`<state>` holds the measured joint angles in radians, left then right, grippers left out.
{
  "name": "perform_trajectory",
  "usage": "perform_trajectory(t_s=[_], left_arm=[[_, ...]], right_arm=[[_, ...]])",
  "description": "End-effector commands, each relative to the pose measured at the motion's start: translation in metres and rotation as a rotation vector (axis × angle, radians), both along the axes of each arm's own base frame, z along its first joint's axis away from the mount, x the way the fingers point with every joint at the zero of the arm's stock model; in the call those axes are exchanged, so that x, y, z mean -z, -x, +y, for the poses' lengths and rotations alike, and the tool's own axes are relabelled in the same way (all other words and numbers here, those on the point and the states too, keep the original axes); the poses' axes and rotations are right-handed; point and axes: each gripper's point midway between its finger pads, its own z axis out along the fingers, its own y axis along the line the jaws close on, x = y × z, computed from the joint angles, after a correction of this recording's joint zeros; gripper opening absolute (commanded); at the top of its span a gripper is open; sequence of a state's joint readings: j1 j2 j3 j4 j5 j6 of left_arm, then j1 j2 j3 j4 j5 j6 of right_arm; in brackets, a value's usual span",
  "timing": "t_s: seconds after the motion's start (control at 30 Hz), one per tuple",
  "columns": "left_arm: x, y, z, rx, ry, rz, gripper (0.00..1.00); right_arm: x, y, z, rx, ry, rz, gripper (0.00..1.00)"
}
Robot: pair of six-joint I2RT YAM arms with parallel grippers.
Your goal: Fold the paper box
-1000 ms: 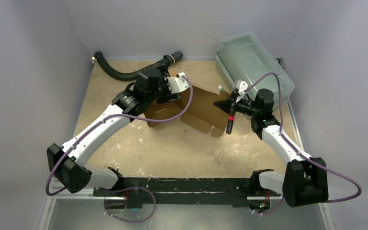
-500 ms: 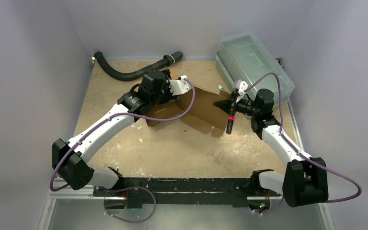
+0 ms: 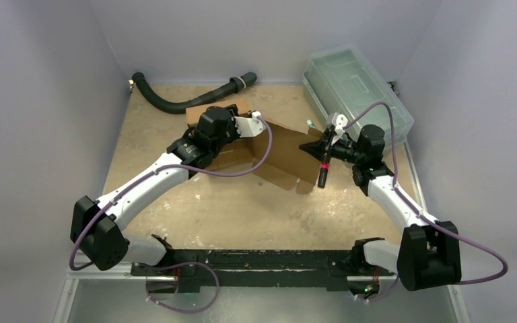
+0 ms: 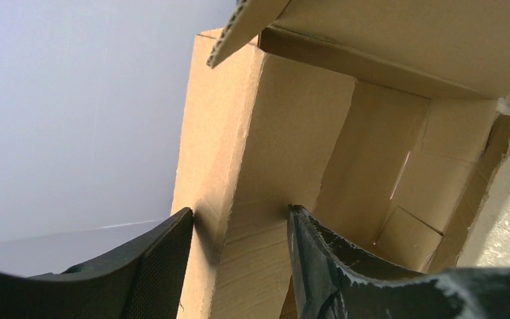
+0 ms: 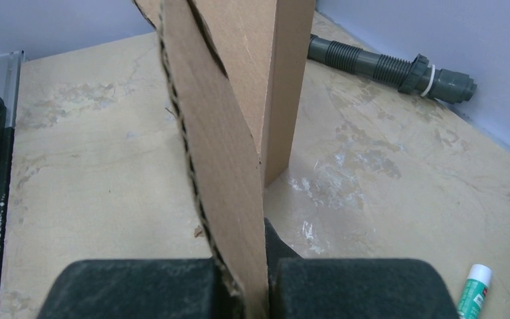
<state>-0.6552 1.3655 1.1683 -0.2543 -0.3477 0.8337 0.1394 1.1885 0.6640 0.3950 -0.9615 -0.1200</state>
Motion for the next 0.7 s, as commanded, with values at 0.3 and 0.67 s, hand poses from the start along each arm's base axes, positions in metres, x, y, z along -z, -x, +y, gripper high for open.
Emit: perform_trajectory(t_s=[0.3, 0.67], left_arm=[[-0.0241, -0.0053, 0.0101, -0.047, 0.020, -0.127, 0.41], [-0.0240, -0.0013, 0.0065, -0.013, 0.047, -0.149, 0.32]], right_arm=[[-0.0219, 0.0033, 0.0061, -0.046, -0.020, -0.051, 0.00], [-0.0286, 0.0103, 0.0101, -0.075, -0.064, -0.031, 0.00]])
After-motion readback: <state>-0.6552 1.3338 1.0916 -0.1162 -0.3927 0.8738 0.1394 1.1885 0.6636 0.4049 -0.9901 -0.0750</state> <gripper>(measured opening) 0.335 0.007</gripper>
